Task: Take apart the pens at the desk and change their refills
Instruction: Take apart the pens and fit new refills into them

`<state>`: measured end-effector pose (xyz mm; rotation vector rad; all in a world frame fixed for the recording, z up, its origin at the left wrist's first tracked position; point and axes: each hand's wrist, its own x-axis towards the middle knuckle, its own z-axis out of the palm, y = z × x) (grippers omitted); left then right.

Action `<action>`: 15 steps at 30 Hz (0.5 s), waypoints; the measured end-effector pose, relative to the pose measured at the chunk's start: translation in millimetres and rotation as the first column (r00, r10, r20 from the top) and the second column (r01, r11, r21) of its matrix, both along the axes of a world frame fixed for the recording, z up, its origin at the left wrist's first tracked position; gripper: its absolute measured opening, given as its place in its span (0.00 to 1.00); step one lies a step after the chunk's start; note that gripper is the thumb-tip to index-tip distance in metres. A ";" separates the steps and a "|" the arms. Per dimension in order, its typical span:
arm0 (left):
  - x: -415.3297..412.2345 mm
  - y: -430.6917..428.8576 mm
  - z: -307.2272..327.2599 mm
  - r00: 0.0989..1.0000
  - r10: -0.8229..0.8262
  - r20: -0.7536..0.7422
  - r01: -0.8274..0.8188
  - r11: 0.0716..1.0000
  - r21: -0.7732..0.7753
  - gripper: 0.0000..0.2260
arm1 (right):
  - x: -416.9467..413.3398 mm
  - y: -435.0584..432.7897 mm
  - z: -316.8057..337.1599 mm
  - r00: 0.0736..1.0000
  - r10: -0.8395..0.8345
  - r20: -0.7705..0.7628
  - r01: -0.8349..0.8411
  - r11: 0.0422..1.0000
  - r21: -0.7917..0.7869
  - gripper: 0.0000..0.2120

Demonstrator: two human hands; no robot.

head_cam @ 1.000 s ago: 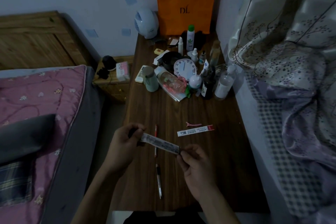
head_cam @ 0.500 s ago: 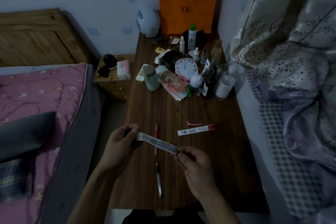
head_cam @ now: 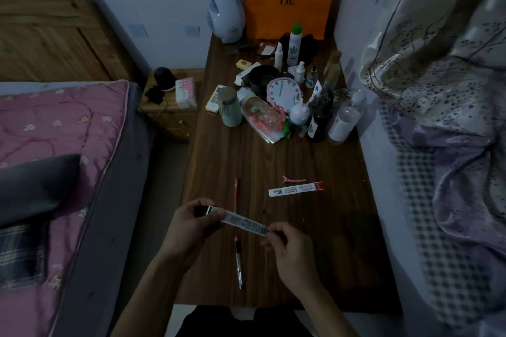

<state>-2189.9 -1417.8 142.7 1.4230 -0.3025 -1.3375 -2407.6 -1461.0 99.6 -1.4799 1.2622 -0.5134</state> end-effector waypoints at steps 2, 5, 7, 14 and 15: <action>-0.5 1.1 -0.6 0.998 0.032 -0.046 -0.032 0.999 -0.001 0.06 | 0.5 -0.7 -2.2 0.997 0.049 -0.062 -0.053 0.997 -0.053 0.14; -1.9 1.4 -3.2 0.998 0.068 -0.017 -0.068 0.997 0.020 0.07 | -1.4 -2.6 -6.0 0.986 0.094 -0.140 -0.113 0.985 -0.133 0.12; -2.9 2.0 -6.5 0.997 0.065 0.041 -0.066 0.997 0.033 0.06 | -3.3 -2.9 -10.4 0.981 0.096 -0.170 -0.124 0.980 -0.158 0.13; 16.4 14.3 -28.3 0.989 0.132 0.069 -0.136 0.989 0.057 0.06 | -29.0 -14.0 -26.3 0.996 -0.057 -0.075 0.066 0.992 0.110 0.08; 19.4 17.1 -34.1 0.986 0.163 0.042 -0.166 0.984 0.069 0.06 | -33.0 -15.3 -27.9 0.988 -0.157 0.014 0.150 0.967 0.207 0.07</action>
